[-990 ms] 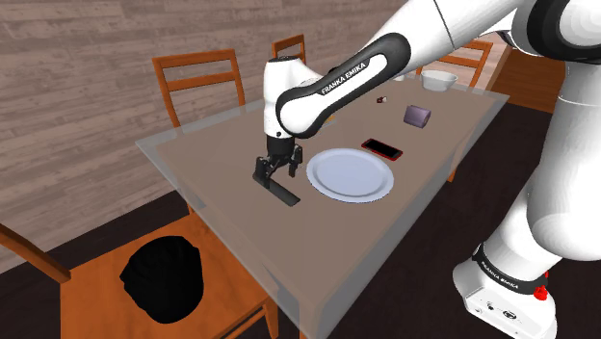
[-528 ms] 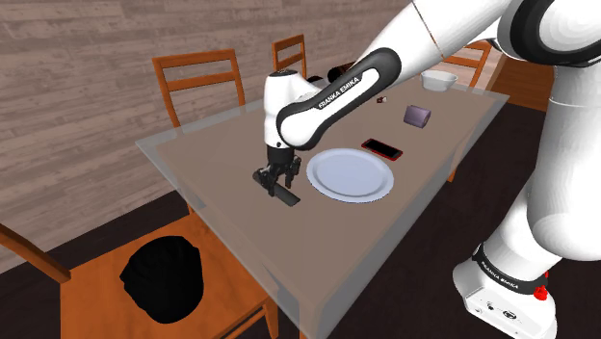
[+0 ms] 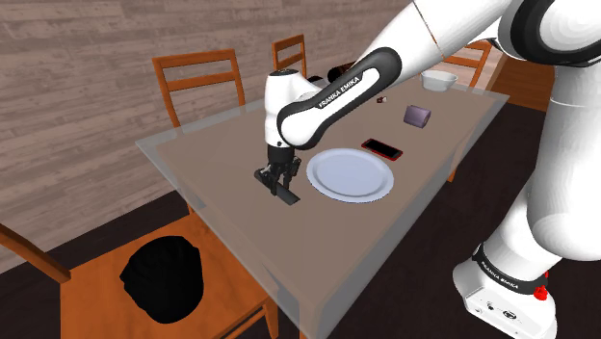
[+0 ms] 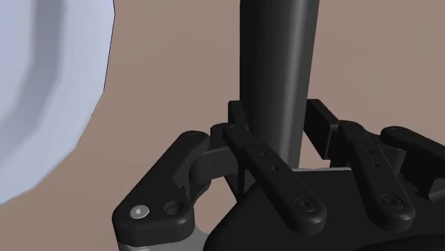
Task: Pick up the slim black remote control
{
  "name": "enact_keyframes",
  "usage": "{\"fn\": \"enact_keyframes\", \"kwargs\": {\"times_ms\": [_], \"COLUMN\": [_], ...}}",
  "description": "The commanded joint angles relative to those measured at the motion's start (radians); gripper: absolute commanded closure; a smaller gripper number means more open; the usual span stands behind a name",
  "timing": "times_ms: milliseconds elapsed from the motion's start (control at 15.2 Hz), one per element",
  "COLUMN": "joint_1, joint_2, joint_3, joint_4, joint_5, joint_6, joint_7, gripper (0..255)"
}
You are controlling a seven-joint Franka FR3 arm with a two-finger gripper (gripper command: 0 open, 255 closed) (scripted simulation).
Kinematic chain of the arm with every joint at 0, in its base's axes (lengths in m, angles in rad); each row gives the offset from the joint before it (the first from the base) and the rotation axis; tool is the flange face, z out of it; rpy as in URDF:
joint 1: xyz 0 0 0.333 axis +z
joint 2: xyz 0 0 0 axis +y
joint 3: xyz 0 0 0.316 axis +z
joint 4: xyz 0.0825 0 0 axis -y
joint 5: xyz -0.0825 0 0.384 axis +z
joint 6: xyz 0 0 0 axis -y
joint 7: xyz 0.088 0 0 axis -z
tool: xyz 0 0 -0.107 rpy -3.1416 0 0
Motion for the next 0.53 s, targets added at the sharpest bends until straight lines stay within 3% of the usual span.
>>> {"fn": "enact_keyframes", "kwargs": {"times_ms": [0, 462], "joint_1": [0.003, -0.004], "joint_2": [0.004, -0.052], "joint_3": [0.002, 0.009], "joint_4": [0.001, 0.027], "joint_5": [0.0, 0.018], "joint_6": [-0.002, -0.083], "joint_7": [0.002, -0.005], "gripper": [255, 255]}}
